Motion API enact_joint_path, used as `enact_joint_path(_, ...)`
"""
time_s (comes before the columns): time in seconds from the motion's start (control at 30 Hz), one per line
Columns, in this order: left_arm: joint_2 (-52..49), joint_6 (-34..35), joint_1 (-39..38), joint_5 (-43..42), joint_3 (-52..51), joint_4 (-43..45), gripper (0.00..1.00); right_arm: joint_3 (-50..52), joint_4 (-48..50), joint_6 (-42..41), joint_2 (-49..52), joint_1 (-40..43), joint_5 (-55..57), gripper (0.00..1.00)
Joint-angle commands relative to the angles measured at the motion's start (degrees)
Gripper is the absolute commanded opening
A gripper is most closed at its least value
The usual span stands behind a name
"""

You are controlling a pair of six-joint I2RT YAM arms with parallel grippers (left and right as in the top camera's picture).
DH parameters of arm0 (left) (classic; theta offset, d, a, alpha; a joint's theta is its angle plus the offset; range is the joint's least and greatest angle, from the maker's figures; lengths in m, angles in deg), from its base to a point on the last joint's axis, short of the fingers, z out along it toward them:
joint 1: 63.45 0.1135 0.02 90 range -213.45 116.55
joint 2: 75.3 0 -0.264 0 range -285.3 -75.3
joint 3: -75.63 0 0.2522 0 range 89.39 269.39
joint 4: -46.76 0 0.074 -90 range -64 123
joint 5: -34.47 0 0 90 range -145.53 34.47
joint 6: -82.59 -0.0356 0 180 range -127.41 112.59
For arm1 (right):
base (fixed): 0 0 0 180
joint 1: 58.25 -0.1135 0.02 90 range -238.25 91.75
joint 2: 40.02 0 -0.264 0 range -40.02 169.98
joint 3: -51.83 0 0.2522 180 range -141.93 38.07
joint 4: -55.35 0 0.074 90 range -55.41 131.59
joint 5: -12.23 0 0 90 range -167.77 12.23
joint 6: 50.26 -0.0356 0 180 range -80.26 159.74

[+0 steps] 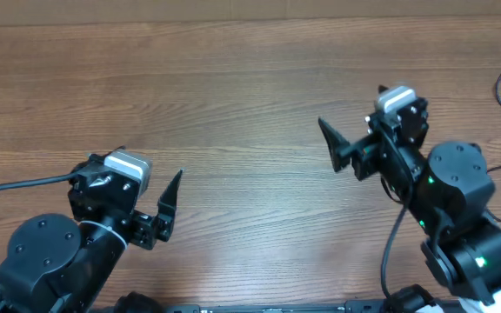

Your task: Untangle cables

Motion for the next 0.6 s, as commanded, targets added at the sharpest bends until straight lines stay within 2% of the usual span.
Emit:
enact_joint_path(0.0,-0.07,-1.01,-0.31,2.47,0.70,-1.73,0.87,-0.33,-2.58,-1.36,-4.46,-0.07,1.79,1.00)
enact_joint_path(0.3,1.73,1.11,-0.31,-0.76,0.70,-8.02,0.93,-0.31,-11.98,-5.79,-15.04,-0.07,6.82,1.00)
enact_joint_path(0.47,5.68,3.06,-0.28,-0.74,0.70,-9.38,0.93,-0.31,-18.93,-5.84,-17.29,-0.07,9.07,1.00)
enact_joint_path(0.57,8.85,4.92,-0.28,-0.79,0.70,-10.19,0.93,-0.20,-21.64,-9.14,-17.29,-0.07,9.53,1.00)
